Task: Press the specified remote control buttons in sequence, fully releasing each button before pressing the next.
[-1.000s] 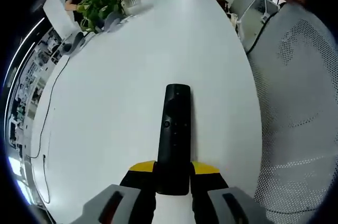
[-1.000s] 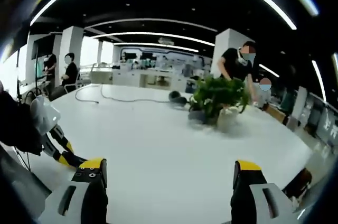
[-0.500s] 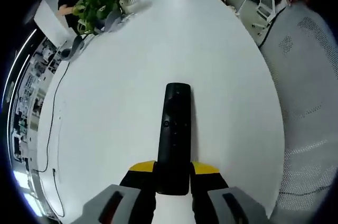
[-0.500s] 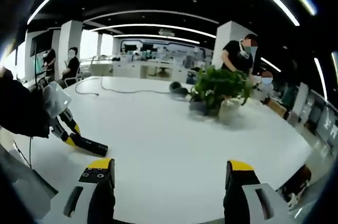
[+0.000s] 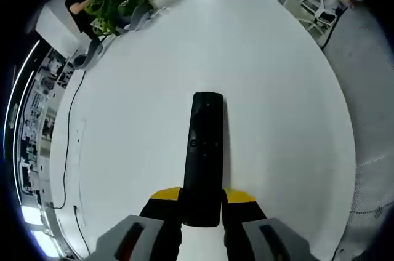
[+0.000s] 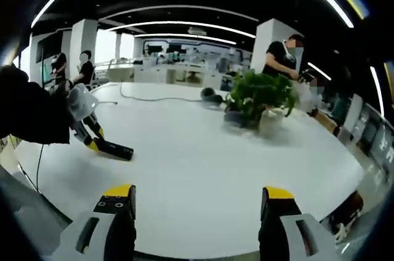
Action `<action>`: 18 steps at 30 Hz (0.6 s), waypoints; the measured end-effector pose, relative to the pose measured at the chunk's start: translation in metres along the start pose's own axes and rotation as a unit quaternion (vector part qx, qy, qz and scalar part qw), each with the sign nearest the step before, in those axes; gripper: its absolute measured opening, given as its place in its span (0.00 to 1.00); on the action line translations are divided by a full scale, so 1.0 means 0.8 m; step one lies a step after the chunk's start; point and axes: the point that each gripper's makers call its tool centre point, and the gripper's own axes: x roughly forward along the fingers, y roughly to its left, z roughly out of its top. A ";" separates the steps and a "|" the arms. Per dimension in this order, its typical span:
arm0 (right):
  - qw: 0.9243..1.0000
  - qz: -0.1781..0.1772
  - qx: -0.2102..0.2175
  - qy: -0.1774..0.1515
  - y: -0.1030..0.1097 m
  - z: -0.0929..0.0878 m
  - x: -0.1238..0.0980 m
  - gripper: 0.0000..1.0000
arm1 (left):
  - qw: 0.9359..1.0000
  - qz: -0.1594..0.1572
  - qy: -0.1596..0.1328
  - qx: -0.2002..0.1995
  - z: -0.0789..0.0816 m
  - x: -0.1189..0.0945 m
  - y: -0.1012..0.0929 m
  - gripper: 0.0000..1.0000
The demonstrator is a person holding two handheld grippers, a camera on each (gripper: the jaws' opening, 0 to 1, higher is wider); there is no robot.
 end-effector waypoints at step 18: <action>1.000 -0.009 0.006 0.025 -0.006 -0.012 0.000 0.78 | 1.000 0.022 0.015 0.015 0.014 0.029 0.080 0.24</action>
